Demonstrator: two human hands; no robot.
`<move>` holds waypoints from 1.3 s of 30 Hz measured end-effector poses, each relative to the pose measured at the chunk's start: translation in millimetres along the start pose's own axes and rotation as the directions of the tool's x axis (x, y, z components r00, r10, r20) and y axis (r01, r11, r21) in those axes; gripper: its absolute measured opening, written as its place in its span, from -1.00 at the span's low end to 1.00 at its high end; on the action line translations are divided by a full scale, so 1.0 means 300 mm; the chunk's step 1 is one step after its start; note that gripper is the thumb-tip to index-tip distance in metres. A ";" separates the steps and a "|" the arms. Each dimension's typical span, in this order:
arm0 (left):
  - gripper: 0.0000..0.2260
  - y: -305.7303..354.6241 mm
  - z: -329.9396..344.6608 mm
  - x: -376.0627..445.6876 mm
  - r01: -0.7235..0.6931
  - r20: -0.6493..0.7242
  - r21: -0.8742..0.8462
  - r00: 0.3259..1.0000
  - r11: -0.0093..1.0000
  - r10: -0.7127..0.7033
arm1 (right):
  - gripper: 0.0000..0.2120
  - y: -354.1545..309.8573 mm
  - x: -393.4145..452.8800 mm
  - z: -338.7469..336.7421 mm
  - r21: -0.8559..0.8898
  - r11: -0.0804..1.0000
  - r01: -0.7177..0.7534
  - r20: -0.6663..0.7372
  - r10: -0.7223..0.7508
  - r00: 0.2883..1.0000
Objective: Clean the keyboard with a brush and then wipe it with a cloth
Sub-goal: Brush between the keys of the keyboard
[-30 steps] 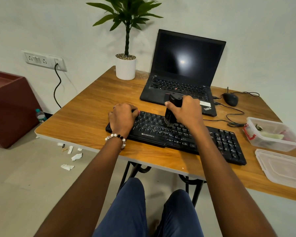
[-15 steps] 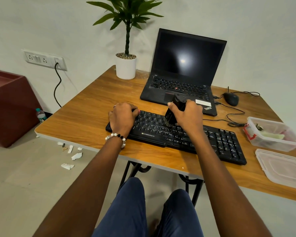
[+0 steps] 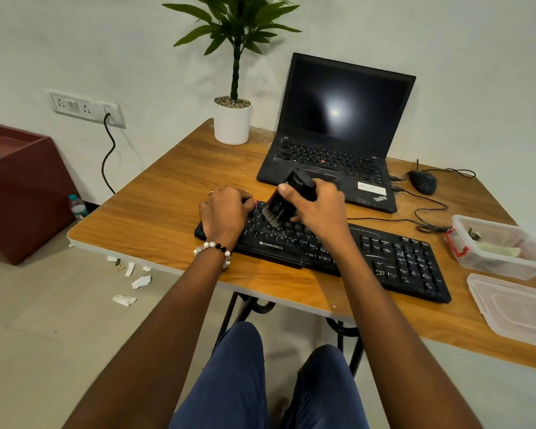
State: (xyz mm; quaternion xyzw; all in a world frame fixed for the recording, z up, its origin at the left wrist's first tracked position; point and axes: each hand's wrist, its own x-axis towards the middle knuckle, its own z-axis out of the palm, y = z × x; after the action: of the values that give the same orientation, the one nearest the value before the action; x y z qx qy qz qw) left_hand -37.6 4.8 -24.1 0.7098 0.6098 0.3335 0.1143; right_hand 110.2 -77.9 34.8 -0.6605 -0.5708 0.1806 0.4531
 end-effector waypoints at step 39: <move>-0.84 0.000 -0.002 -0.002 -0.013 0.010 -0.018 1.000 1.000 0.014 | -0.63 -0.002 0.043 -0.200 -0.463 0.880 0.108 0.270 0.024 0.963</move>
State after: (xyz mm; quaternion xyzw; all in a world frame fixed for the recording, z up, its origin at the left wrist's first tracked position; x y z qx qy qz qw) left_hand -38.2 4.1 -23.7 0.7145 0.6015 0.3361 0.1212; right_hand 158.8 -89.7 70.5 -0.7079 -0.6676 0.1132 0.2008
